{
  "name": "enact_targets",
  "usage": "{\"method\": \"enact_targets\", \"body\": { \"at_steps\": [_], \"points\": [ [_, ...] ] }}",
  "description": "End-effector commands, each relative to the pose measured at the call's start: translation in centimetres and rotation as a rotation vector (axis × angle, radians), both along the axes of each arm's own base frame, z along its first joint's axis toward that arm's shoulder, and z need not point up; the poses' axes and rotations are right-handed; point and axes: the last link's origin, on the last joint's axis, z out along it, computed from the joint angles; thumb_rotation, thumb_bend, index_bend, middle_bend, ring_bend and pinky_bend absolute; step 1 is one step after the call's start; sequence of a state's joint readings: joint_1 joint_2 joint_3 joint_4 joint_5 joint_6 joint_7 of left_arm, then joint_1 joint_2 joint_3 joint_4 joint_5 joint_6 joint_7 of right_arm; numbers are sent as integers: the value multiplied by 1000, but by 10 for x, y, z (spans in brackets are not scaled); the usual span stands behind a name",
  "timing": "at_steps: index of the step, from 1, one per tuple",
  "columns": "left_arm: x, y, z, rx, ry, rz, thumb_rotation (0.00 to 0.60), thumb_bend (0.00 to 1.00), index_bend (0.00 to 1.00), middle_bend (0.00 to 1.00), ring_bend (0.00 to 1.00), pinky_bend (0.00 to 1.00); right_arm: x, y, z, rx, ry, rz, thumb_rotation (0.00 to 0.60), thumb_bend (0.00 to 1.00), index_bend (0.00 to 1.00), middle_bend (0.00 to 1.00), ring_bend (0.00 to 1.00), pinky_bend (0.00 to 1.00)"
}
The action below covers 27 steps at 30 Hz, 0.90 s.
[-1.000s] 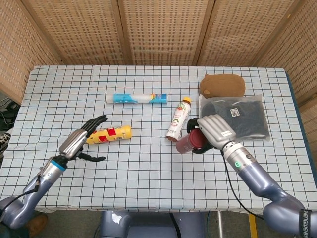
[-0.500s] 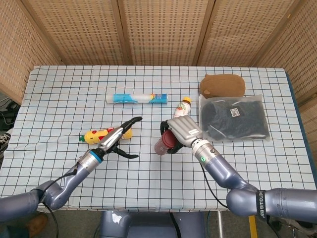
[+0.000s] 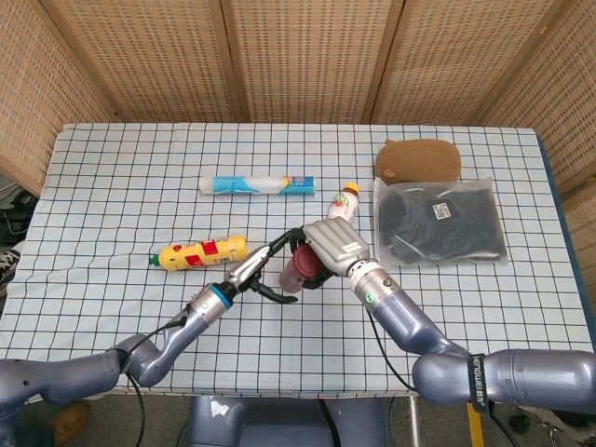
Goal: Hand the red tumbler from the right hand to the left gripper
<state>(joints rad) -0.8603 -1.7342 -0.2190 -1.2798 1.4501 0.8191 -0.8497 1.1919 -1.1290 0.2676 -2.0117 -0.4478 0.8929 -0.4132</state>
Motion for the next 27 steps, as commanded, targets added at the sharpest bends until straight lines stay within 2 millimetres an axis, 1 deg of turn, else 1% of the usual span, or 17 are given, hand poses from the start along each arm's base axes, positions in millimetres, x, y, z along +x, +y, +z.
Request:
{"method": "enact_targets", "body": {
  "at_steps": [1,7,8,9,10,11,12,13,14,15,17,18,20,23,25,26,27],
  "points": [
    [8,0,-6,-16,-7,-5,600,0,0,0,0,0,2,0,-1,3,-8,-2,600,533,689,641,625,673],
    [23,-1,-11,-2,-31,-14,600,0,3,0,0,0,7,2,-1,9,-15,3,600,536,689,641,625,673],
    [24,-1,-11,2,-33,-10,600,0,38,11,21,10,8,2,-1,9,-16,3,600,536,689,641,625,673],
    [25,0,-11,18,-34,-4,600,0,87,44,56,31,9,2,0,7,-18,5,600,536,689,641,625,673],
    [25,0,-12,26,-38,3,600,0,201,133,138,93,9,2,1,6,-17,5,600,536,689,641,625,673],
    [25,0,-12,30,-40,9,600,1,361,274,259,203,9,2,1,5,-17,5,600,536,689,641,625,673],
    [26,0,-12,35,-43,15,600,13,467,373,338,285,9,2,2,4,-15,5,600,536,689,641,625,673],
    [26,0,-13,39,-43,20,600,33,538,434,387,341,8,2,2,3,-14,5,600,535,689,641,625,673],
    [26,0,-13,40,-40,20,600,71,616,499,441,400,8,2,3,3,-14,4,600,536,689,641,625,673],
    [26,0,-14,40,-34,20,600,126,678,548,482,438,7,2,3,2,-14,3,600,536,689,641,625,673],
    [28,-1,-15,40,-36,26,600,204,748,596,523,478,5,1,5,-1,-12,-4,600,536,689,641,625,673],
    [28,-1,-15,42,-37,28,600,241,777,613,537,494,4,1,5,-1,-12,-5,600,536,689,641,625,673],
    [28,-1,-15,46,-37,32,600,280,804,631,549,507,3,1,6,-1,-10,-5,600,535,689,641,625,673],
    [29,-1,-15,52,-40,37,600,302,824,644,557,515,2,1,7,0,-10,-9,600,535,688,641,625,673],
    [30,-2,-15,54,-41,39,600,302,826,644,557,515,1,2,8,12,-20,-19,600,534,672,620,617,670],
    [30,-2,-15,55,-39,38,600,302,827,644,557,515,1,3,8,20,-25,-24,600,508,625,577,584,640],
    [30,-2,-15,57,-35,35,600,302,829,644,557,515,1,4,9,34,-29,-29,600,403,495,468,484,537]
  ]
}}
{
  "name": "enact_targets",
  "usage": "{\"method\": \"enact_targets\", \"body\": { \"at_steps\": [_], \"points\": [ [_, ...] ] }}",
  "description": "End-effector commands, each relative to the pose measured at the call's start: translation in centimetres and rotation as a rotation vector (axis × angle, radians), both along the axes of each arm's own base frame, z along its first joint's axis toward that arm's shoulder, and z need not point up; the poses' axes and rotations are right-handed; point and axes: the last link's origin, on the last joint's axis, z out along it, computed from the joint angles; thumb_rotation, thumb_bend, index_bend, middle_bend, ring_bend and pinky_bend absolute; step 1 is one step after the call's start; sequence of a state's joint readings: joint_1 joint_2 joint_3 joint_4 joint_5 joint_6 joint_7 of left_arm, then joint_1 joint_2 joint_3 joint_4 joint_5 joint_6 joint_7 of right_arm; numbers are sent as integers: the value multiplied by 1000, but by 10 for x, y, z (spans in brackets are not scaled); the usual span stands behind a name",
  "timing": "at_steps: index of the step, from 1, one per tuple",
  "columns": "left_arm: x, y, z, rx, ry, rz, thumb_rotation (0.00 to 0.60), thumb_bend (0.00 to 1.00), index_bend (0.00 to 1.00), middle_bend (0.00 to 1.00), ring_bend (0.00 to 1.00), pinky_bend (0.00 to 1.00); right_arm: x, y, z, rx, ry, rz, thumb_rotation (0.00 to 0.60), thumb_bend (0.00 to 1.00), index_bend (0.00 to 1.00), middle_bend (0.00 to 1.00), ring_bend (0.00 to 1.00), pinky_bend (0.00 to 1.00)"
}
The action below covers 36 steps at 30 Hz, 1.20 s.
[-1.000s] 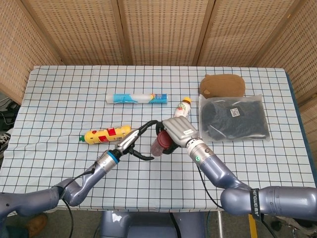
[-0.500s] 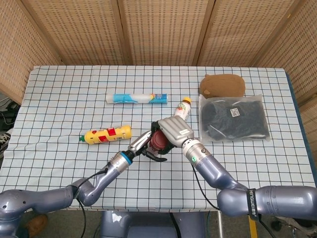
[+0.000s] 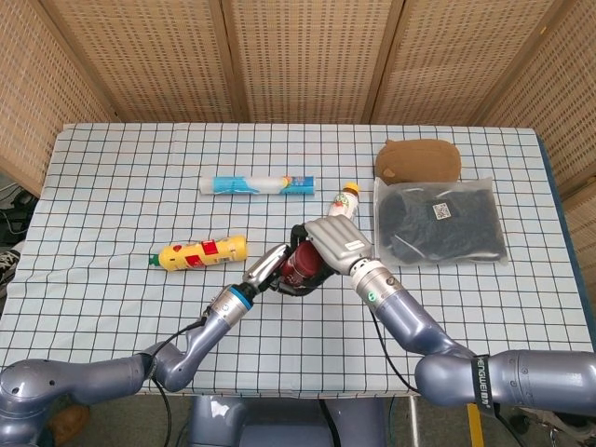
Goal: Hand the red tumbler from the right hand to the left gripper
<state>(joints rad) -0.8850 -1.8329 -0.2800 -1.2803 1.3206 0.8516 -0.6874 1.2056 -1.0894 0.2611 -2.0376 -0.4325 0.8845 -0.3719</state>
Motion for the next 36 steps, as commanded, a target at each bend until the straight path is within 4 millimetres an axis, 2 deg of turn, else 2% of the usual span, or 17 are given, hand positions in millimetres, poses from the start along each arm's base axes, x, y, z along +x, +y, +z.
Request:
{"method": "enact_targets", "body": {
  "at_steps": [1,2,3,5,13,19,21,23,24,28,29,32,33,36],
  "points": [
    [0,0,0,4,4,-2,600,301,830,644,557,515,-1,4,1,44,-15,-14,600,298,364,356,377,430],
    [1,-1,0,6,4,-2,600,301,832,644,557,515,0,5,2,60,-33,-20,600,141,177,187,200,238],
    [1,-1,0,8,4,-2,600,301,833,644,557,515,1,4,4,63,-50,-20,600,30,45,60,67,89],
    [2,-1,0,10,3,-2,600,300,835,644,557,515,1,4,8,62,-62,-14,600,0,0,0,0,0],
    [3,-1,1,9,1,2,600,299,844,645,557,515,1,3,27,-10,-61,21,600,0,0,0,0,0],
    [-3,0,5,12,-4,9,600,300,845,646,557,515,-19,3,62,-159,12,52,600,0,0,0,0,0],
    [-8,0,7,12,-5,14,600,300,845,646,557,515,-44,3,86,-258,75,45,600,0,0,0,0,0],
    [-11,0,9,12,-8,17,600,300,845,646,557,515,-61,6,98,-318,106,43,600,0,0,0,0,0],
    [-14,0,11,13,-10,19,600,300,845,645,557,515,-78,6,108,-368,137,32,600,0,0,0,0,0],
    [-21,-2,16,12,-26,18,600,300,846,646,557,515,-128,16,120,-479,171,31,600,0,0,0,0,0],
    [-25,-3,20,13,-43,25,600,300,845,646,557,515,-160,22,121,-522,200,16,600,0,0,0,0,0],
    [-30,-6,26,13,-57,22,600,302,845,646,557,515,-201,32,110,-544,212,35,600,0,0,0,0,0],
    [-32,-7,28,15,-60,21,600,302,845,646,557,515,-220,37,103,-538,232,22,600,0,0,0,0,0],
    [-35,-9,33,15,-66,20,600,303,846,646,557,515,-261,47,85,-526,286,7,600,0,0,0,0,0]
  ]
}}
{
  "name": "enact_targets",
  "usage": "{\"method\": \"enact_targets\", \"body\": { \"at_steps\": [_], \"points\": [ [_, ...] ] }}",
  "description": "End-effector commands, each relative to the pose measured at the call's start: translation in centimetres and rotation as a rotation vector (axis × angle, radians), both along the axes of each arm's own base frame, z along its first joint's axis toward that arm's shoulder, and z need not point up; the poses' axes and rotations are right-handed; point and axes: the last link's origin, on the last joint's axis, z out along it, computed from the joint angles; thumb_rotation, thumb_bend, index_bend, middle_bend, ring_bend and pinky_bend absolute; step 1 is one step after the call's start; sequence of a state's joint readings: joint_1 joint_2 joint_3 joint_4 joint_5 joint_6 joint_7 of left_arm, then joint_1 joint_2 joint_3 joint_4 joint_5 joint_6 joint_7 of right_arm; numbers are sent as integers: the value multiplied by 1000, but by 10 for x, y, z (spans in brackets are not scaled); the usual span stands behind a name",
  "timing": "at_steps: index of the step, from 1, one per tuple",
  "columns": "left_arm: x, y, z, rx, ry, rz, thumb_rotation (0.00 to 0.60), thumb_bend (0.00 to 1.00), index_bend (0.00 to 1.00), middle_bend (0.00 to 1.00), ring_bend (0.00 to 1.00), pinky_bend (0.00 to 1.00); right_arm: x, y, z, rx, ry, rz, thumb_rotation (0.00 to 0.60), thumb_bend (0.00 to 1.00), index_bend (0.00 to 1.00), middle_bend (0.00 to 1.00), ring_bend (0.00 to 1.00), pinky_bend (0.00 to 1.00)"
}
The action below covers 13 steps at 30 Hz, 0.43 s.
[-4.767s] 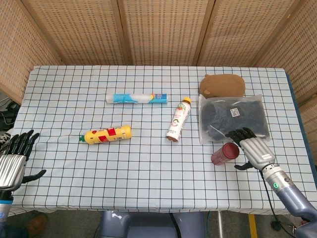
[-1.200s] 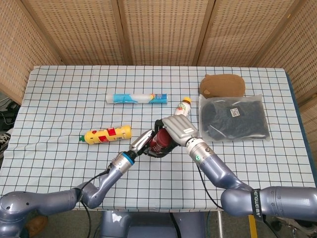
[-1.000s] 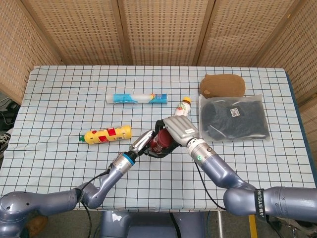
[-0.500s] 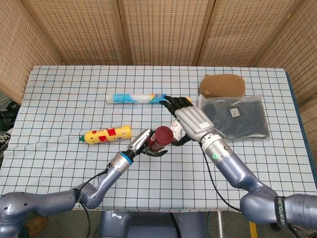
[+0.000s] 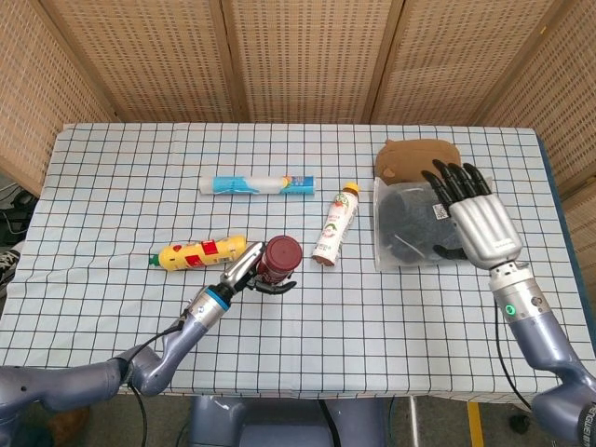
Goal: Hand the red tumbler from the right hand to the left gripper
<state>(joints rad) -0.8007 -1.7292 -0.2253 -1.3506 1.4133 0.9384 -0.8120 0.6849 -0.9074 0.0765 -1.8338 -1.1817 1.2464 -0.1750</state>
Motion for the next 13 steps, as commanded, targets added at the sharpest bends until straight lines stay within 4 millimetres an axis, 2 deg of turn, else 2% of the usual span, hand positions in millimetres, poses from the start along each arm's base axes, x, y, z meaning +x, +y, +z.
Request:
{"method": "enact_targets", "body": {
  "at_steps": [1,6,9,13],
  "points": [
    [-4,-3,4,-1,-5,1,600,303,845,646,557,515,-94,33,-31,-4,58,-74,600,0,0,0,0,0],
    [-4,-6,9,-1,-15,2,600,303,845,646,557,515,-131,55,-49,6,94,-120,600,0,0,0,0,0],
    [-4,-8,10,-4,-20,3,600,303,846,646,557,515,-139,68,-54,5,94,-135,600,0,0,0,0,0],
    [-4,-10,9,-9,-19,7,600,303,846,646,557,514,-140,79,-56,-2,87,-134,600,0,0,0,0,0]
  ]
}}
